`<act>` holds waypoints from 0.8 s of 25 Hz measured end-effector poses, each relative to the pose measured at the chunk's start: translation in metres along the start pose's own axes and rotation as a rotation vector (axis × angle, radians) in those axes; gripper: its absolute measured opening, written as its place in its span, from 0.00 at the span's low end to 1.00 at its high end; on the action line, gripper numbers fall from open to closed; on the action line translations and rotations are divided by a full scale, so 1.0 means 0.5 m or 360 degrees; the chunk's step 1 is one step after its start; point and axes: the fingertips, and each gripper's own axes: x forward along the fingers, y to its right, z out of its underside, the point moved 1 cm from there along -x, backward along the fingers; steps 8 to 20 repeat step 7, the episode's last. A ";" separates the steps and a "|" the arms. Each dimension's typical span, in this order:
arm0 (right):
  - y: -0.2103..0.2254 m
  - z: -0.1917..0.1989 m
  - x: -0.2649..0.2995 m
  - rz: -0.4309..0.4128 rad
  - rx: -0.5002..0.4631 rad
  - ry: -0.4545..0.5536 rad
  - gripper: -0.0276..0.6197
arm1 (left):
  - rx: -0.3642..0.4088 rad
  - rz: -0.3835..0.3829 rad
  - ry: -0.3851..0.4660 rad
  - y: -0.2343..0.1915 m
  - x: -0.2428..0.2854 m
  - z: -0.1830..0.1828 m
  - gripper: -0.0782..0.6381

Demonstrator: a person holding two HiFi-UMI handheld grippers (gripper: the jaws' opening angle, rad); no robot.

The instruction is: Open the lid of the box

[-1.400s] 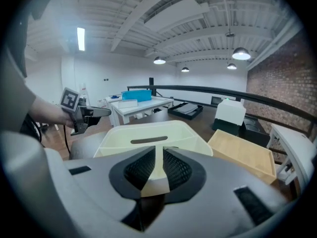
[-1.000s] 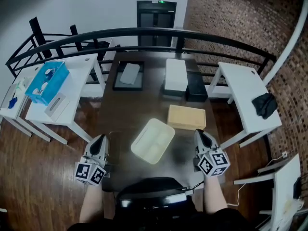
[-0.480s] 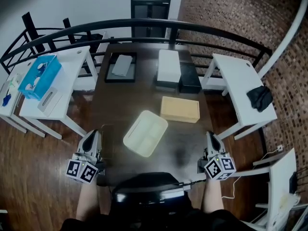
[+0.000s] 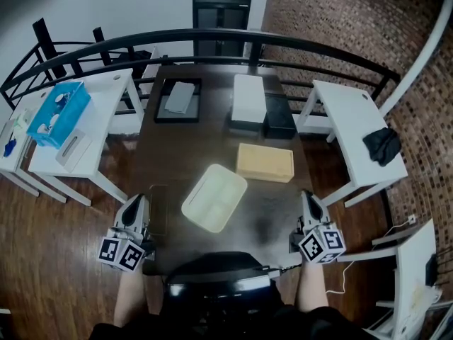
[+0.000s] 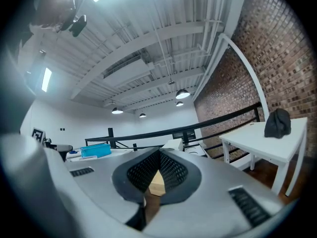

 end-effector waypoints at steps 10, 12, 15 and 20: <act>0.000 0.009 0.004 -0.0003 0.0003 -0.0008 0.05 | -0.0015 0.0000 -0.0034 -0.008 0.003 0.018 0.11; 0.000 0.009 0.004 -0.0003 0.0003 -0.0008 0.05 | -0.0015 0.0000 -0.0034 -0.008 0.003 0.018 0.11; 0.000 0.009 0.004 -0.0003 0.0003 -0.0008 0.05 | -0.0015 0.0000 -0.0034 -0.008 0.003 0.018 0.11; 0.000 0.009 0.004 -0.0003 0.0003 -0.0008 0.05 | -0.0015 0.0000 -0.0034 -0.008 0.003 0.018 0.11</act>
